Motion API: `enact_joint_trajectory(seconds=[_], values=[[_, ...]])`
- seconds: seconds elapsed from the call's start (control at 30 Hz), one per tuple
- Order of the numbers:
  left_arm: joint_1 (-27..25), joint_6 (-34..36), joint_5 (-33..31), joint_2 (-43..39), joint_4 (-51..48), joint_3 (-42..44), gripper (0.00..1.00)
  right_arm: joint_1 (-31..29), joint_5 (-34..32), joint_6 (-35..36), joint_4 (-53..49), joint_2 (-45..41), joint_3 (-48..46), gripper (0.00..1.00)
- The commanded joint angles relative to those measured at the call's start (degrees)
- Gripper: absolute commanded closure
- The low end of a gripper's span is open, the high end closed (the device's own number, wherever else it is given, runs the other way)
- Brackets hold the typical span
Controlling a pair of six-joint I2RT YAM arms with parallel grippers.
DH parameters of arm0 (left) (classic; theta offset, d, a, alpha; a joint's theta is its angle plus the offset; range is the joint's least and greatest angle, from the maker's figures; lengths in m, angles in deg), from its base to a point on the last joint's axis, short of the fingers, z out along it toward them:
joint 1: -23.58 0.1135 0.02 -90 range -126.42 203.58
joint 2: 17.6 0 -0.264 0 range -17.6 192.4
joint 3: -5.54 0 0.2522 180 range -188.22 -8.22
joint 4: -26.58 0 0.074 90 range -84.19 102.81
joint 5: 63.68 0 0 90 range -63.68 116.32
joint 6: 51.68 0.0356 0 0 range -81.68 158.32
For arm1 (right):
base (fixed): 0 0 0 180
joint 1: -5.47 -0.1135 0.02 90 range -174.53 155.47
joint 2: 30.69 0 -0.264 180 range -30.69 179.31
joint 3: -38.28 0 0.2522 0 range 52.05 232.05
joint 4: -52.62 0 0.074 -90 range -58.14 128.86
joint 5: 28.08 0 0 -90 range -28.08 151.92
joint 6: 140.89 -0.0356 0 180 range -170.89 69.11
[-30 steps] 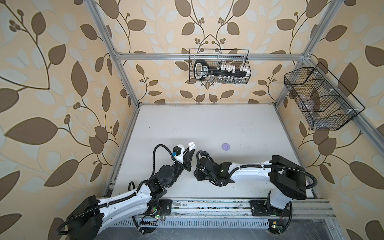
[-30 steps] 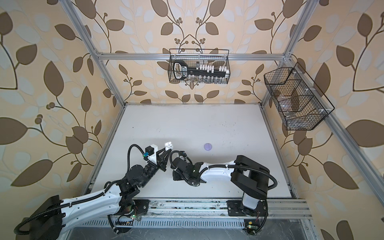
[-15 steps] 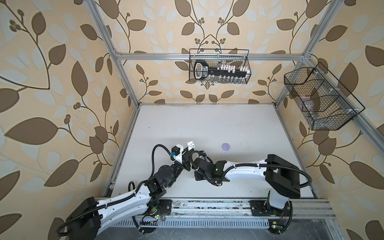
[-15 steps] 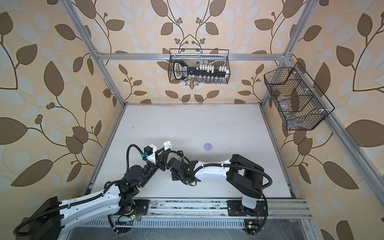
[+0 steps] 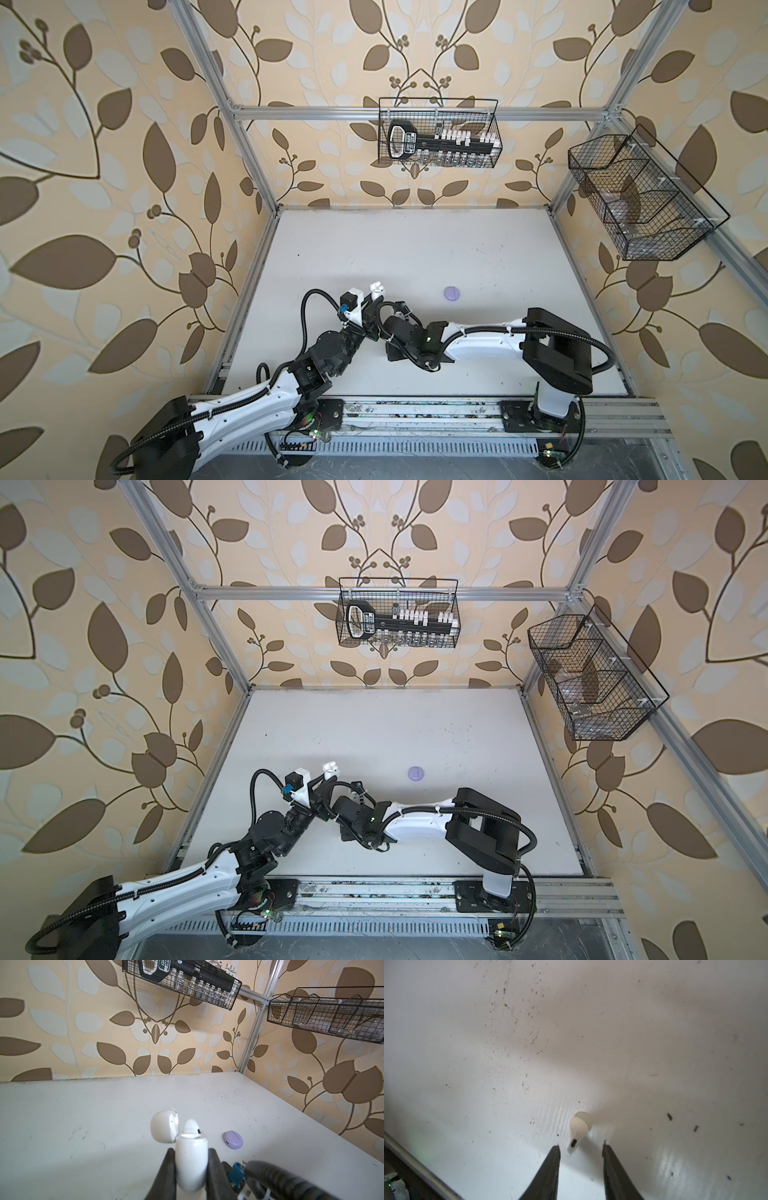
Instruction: Insert the wireless bluetooth earbuds into the charging case
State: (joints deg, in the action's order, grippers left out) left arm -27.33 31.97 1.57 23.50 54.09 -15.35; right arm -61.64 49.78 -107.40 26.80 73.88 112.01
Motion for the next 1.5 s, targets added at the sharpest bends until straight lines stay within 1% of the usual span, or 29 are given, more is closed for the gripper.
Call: enact_joint_trajectory(seconds=[0.0,0.07,0.23,0.43,0.77,1.03,1.3,1.47], values=[[0.6,-0.4,-5.4,-1.6,0.2,0.3,1.0,0.2,-1.4,0.1,0.2,2.0,2.1,0.64],[0.6,-0.5,-6.5,-2.1,-0.4,0.4,1.0,0.4,-1.7,0.3,-0.3,2.9,2.8,0.64],[0.6,-0.5,-6.6,-2.4,-0.6,0.4,1.0,0.6,-2.0,1.2,-1.6,4.6,4.3,0.65],[0.6,-0.5,-6.5,-2.3,-0.9,0.3,1.0,0.2,-4.1,2.6,-6.3,6.4,6.9,0.68],[0.6,-0.6,-7.6,-2.2,-1.8,-0.1,1.0,-0.8,-5.2,4.3,-10.5,6.0,7.0,0.72],[0.6,-0.7,-7.1,-1.7,-1.6,-0.3,1.0,-1.6,-4.8,4.8,-11.1,5.1,6.8,0.72],[0.6,-0.8,-6.6,-0.9,-1.4,-0.4,1.0,-1.3,-5.5,5.2,-13.1,2.4,2.4,0.76],[0.6,-0.9,-6.2,-0.4,-1.3,-0.3,1.0,-0.8,-6.3,6.7,-14.5,0.3,0.1,0.78]])
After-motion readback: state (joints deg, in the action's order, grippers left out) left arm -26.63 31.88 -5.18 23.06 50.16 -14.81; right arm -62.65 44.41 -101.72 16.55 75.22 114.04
